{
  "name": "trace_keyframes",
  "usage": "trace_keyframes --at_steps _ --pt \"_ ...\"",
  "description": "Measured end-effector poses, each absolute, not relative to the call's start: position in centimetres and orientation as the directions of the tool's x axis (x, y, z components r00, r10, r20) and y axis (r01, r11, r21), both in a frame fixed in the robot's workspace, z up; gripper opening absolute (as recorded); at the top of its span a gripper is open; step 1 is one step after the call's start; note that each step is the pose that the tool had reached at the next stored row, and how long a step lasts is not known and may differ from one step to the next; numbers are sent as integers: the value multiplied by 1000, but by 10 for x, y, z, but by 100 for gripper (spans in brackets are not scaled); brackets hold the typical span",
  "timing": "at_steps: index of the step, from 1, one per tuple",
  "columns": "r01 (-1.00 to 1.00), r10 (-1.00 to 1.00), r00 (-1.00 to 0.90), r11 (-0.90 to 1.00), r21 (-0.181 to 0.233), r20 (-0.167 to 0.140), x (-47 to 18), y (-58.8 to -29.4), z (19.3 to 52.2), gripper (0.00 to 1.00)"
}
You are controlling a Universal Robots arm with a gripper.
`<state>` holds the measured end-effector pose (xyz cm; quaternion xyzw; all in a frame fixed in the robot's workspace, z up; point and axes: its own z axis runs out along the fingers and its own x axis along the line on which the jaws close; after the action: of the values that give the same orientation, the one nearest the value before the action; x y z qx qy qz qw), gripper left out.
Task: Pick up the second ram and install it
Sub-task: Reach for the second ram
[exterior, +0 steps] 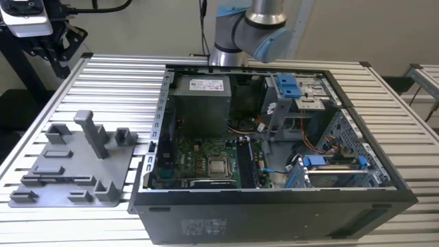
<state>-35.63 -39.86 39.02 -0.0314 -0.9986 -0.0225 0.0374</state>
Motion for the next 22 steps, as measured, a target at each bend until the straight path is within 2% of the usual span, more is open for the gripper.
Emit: trace_keyframes --at_steps 22 --pt "60 58 -995 998 32 77 -411 -399 387 11"
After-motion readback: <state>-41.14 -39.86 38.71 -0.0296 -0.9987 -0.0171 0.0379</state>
